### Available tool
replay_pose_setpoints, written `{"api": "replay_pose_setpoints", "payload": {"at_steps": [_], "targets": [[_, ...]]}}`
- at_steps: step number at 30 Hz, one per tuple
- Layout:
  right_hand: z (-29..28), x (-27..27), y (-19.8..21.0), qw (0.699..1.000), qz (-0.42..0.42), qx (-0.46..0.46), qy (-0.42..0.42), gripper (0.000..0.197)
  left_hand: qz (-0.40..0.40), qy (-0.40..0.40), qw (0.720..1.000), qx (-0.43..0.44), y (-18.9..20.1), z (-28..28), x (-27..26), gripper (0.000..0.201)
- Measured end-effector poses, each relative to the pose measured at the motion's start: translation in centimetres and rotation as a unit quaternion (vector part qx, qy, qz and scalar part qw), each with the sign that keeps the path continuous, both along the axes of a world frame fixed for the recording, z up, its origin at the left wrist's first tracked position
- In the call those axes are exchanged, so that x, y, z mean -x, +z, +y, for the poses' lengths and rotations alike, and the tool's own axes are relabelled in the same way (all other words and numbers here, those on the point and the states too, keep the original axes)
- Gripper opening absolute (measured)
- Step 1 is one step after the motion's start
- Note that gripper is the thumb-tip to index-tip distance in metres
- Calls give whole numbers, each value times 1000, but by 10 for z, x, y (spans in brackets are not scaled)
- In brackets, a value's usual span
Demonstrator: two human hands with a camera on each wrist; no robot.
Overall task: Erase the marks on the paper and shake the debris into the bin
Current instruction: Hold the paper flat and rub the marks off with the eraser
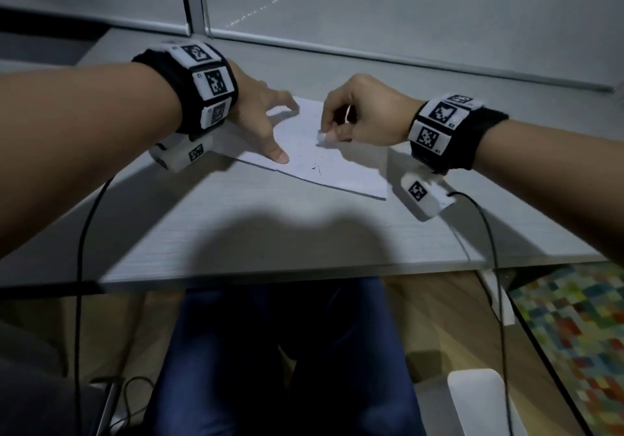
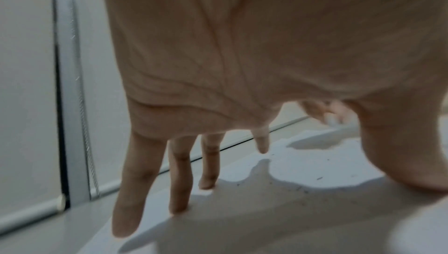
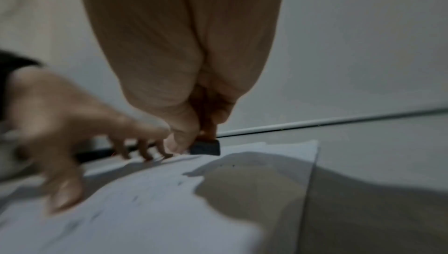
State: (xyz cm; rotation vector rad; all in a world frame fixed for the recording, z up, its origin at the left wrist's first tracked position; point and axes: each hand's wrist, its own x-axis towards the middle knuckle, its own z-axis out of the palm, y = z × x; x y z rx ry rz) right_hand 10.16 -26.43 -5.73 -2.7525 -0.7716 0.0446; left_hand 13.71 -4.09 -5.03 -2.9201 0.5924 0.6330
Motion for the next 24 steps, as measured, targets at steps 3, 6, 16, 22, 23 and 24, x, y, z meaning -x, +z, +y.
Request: {"api": "replay_pose_setpoints", "payload": {"at_steps": [3,6,16,22,23,24], "targets": [[-11,-14,3,997,-19,-12,-74,4,-17,-12,999,-34,2,-2,8,116],[2,-16,-2,996,-13,-9,-86,8,-30,-58,998,-19,0,-2,6,118],[42,-6,-19,999,4,11,-38,8,-23,-61,998,-23,-3,-5,3,122],[45,-18,-11,998,0,32,-54,8,-27,-53,998,-22,-5,-6,-1,125],[46,-23,-11,997,-7,31,-69,8,-28,-50,998,-24,-6,-5,-1,126],[47,-26,-11,996,-14,29,-82,9,-29,-47,998,-26,-6,-5,-1,125]]}}
